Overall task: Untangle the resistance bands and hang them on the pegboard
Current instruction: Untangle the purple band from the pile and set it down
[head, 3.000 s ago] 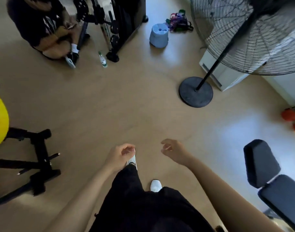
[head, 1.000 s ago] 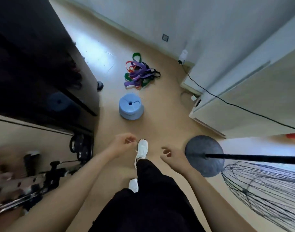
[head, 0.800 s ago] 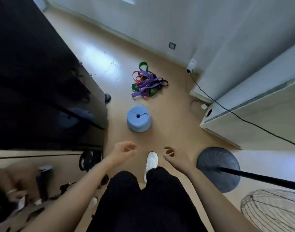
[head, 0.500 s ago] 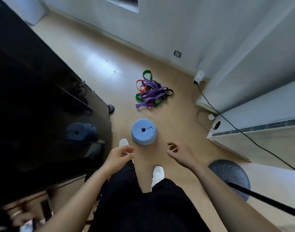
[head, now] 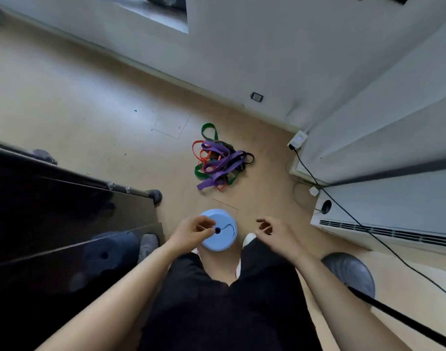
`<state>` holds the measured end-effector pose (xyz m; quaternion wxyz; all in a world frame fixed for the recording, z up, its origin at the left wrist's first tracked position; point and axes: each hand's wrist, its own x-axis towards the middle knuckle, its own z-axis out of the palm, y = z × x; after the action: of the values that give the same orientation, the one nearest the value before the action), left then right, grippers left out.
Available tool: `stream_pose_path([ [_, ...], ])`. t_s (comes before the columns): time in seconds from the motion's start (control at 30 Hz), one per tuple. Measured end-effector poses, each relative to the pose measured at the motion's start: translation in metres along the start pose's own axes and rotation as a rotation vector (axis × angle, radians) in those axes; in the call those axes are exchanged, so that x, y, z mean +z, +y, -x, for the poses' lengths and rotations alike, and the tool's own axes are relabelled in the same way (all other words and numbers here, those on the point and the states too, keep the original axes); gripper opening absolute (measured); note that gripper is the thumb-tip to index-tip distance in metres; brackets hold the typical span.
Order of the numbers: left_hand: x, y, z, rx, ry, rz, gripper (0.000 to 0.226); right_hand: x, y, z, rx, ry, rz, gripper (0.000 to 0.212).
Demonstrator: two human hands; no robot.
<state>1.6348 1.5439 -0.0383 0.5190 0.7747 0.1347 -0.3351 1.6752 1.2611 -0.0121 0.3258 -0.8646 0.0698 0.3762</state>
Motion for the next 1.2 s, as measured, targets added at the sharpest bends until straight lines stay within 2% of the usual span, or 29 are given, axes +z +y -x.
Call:
stream_pose_path([
  [0.23,-0.048,0.051,-0.11,-0.029,-0.054,-0.065,0.024,-0.046,-0.024,-0.106,-0.047,-0.068,0.0,0.034],
  [0.37,-0.056,0.072,-0.19,-0.063,0.036,-0.081,0.02,-0.074,-0.026,-0.203,-0.069,-0.161,0.051,0.037],
  [0.57,-0.053,0.06,-0.329,-0.08,-0.002,-0.13,0.015,-0.093,-0.021,-0.367,-0.111,-0.194,0.155,0.036],
  [0.77,-0.044,-0.03,-0.502,-0.045,-0.088,-0.187,0.025,-0.03,0.022,-0.543,-0.124,-0.209,0.22,0.037],
  [0.87,-0.038,-0.102,-0.591,-0.054,-0.048,-0.194,0.026,0.017,0.063,-0.628,-0.121,-0.226,0.29,0.04],
  [0.97,-0.023,-0.159,-0.661,-0.024,0.003,-0.303,0.023,0.061,0.107,-0.706,-0.122,-0.217,0.395,0.055],
  [1.1,0.012,-0.224,-0.723,0.089,0.103,-0.504,0.048,0.104,0.144,-0.781,-0.239,-0.14,0.654,0.074],
  [1.2,0.042,-0.259,-0.743,0.149,0.13,-0.646,0.07,0.123,0.159,-0.809,-0.355,-0.101,0.829,0.066],
])
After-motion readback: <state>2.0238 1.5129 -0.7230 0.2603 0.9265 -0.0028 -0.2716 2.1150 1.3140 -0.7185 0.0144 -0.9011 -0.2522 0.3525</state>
